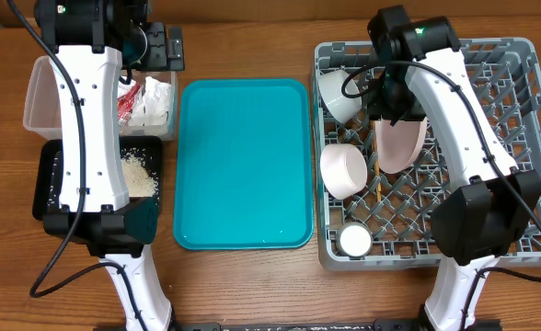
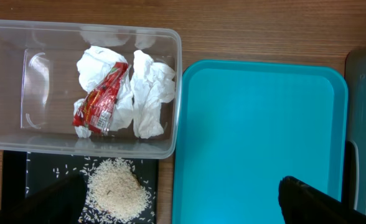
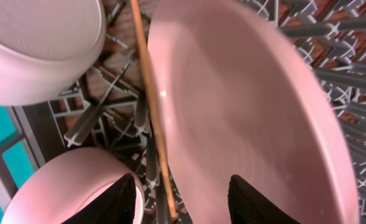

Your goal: Sort waste into correct bins and load items into the dishwasher

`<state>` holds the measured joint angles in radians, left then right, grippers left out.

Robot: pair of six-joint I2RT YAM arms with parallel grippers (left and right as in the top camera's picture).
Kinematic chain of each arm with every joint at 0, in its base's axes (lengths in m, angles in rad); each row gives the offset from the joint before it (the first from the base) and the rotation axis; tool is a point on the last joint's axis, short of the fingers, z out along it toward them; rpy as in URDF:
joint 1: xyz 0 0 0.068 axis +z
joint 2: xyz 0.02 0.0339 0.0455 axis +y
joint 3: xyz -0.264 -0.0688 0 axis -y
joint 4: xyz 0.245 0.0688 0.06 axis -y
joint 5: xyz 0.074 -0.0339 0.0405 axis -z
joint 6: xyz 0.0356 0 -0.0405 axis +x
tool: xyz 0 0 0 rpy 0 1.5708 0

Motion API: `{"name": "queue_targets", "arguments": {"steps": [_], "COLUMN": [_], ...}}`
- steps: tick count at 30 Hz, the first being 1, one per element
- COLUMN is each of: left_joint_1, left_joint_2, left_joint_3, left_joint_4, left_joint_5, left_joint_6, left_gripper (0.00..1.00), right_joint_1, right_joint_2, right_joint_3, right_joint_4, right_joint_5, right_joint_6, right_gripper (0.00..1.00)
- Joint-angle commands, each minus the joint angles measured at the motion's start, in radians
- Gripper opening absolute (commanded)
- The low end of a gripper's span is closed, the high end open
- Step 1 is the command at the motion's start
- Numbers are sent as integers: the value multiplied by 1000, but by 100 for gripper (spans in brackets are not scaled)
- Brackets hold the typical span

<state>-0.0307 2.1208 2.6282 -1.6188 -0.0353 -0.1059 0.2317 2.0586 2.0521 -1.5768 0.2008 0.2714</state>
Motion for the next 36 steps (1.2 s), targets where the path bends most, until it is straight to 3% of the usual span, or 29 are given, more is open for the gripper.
{"name": "queue_targets", "arguments": {"steps": [1,5,8,9,10,20,28,36], "left_joint_1": [4,4,4,4,4,4,4,4], "left_joint_2": [-15,-15,-15,-15,-15,-15,-15,-15], "left_joint_3": [18,18,18,18,18,18,18,18], "left_joint_4": [3,3,3,3,3,3,3,3], "left_joint_5": [-9,-9,-9,-9,-10,-9,-9,-9], "left_joint_6": [-14,-14,-14,-14,-14,-14,-14,-14], "left_gripper": [100,100,100,100,100,100,100,100], "right_joint_1": [3,13,39,55,60,114,87,80], "right_joint_2": [-12,-66,-137,-176,-190,-342,-369,-454], "right_joint_3": [37,87,97,97,97,96,96,96], "right_joint_4": [-14,-27,-9,-3,-3,-101,-105,-31], "right_joint_5": [-55,-153,-173,-173,-174,-314,-280,-216], "right_joint_6": [-14,-10,42,75,84,100,91,-44], "right_gripper": [49,49,64,78,100,100,100,100]}}
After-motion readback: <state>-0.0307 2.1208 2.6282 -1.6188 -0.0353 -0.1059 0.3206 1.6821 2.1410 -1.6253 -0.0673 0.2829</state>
